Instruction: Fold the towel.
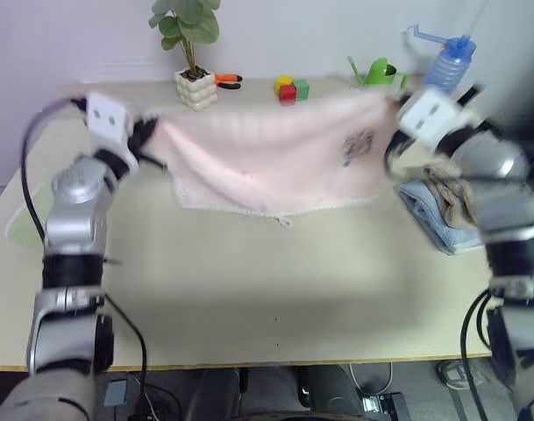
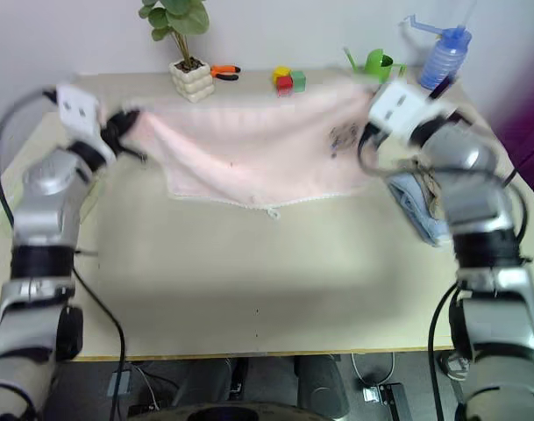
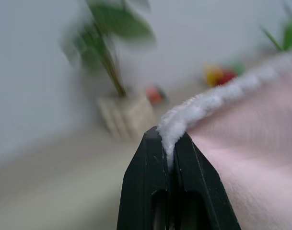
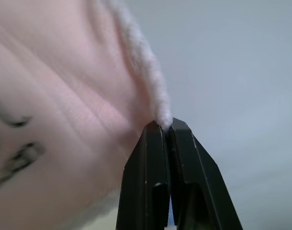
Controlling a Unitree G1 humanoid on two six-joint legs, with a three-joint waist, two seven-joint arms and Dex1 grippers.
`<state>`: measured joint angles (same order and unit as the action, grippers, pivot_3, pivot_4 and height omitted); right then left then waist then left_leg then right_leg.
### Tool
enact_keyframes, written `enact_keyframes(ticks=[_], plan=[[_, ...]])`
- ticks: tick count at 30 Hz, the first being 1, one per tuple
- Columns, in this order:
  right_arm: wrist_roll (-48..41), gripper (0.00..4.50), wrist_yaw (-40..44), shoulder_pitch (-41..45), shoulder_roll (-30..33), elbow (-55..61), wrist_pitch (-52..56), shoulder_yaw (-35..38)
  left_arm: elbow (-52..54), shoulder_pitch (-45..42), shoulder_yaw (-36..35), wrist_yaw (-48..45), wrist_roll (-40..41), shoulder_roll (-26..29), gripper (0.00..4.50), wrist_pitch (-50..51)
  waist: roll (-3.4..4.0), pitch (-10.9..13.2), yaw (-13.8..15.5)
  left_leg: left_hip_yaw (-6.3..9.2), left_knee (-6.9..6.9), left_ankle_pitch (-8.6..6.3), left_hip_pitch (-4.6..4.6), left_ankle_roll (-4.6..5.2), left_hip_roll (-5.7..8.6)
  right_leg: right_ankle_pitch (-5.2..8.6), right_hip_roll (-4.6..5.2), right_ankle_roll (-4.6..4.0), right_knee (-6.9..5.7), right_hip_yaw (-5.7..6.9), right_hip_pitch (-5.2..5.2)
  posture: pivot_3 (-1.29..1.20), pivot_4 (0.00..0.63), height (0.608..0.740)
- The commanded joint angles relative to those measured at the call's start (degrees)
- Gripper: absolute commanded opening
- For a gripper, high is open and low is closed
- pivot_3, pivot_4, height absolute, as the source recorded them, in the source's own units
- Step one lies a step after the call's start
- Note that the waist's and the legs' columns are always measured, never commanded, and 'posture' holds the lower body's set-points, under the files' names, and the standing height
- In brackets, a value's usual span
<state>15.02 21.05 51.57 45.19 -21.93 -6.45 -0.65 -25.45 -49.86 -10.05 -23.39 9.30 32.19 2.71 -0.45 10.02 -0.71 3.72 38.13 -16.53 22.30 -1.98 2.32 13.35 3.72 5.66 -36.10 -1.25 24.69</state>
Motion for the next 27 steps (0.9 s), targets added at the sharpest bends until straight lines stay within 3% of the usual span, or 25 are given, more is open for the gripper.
enact_keyframes(ticks=[1, 7, 11, 15, 18, 24, 27], plan=[[0.0, 0.06, -3.0, 6.0, 2.3, -4.0, -3.6, 2.7, -7.8, -8.1, -2.4, 2.3, -0.8, 1.3, 0.0, -7.4, 0.0, 0.0, -0.3, -0.11, -0.04, -0.01, 0.06, 0.01, -0.01, 0.0, 0.02, 0.0, -0.01, -0.01, 0.11, 0.0, 0.15, 0.73], [-8.1, 0.06, 6.5, 0.1, 3.4, 3.3, -1.7, 5.1, -1.2, -1.5, -2.6, -9.5, 4.0, 5.8, 0.0, -4.8, 0.02, 0.0, -1.7, -0.4, -0.06, -0.22, 0.11, 0.37, -0.16, -0.02, 0.19, 0.04, -0.07, -0.04, 0.3, 0.0, 0.15, 0.73], [-16.0, 0.06, 16.3, -11.9, 4.5, 13.7, 2.6, 6.6, 12.2, 13.5, -3.7, -18.5, 9.1, 11.0, 0.0, 3.4, 0.03, 0.0, -1.9, -0.42, 0.0, -0.3, 0.09, 0.52, -0.24, -0.05, 0.17, 0.11, -0.13, -0.13, 0.29, 0.0, 0.15, 0.73], [-28.6, 0.06, 31.6, -33.6, 9.8, 28.5, 15.1, 10.1, 31.9, 37.0, -8.6, -29.6, 16.7, 20.6, 0.0, 17.1, 0.04, 0.0, -1.5, -0.34, 0.02, -0.45, 0.1, 0.78, -0.28, -0.04, 0.17, 0.09, -0.13, -0.15, 0.29, 0.0, 0.15, 0.73], [-32.1, 0.06, 35.5, -40.8, 13.1, 32.3, 20.2, 12.9, 38.5, 45.6, -11.2, -32.6, 19.0, 24.5, 0.0, 21.7, 0.1, 0.1, -0.5, -0.32, 0.1, -0.48, 0.05, 0.83, -0.2, -0.04, 0.38, 0.1, -0.03, -0.12, 0.17, 0.0, 0.15, 0.73], [-36.1, 0.06, 41.2, -47.0, 16.8, 34.7, 26.5, 16.0, 45.1, 55.0, -14.5, -36.0, 20.3, 28.0, 0.0, 27.7, 0.14, 0.1, 0.1, -0.33, 0.11, -0.43, -1.22, 0.89, -0.22, 0.21, 0.38, -0.22, 0.15, -0.01, -1.2, 0.0, 0.15, 0.73], [-35.4, 0.06, 40.7, -44.8, 16.0, 33.5, 25.9, 14.7, 44.9, 54.5, -13.4, -35.7, 19.2, 27.4, 0.0, 27.0, 0.14, 0.1, 0.0, -0.35, 0.1, -0.45, -1.2, 0.92, -0.21, 0.24, 0.37, -0.16, 0.14, 0.0, -1.18, 0.0, 0.15, 0.73]])
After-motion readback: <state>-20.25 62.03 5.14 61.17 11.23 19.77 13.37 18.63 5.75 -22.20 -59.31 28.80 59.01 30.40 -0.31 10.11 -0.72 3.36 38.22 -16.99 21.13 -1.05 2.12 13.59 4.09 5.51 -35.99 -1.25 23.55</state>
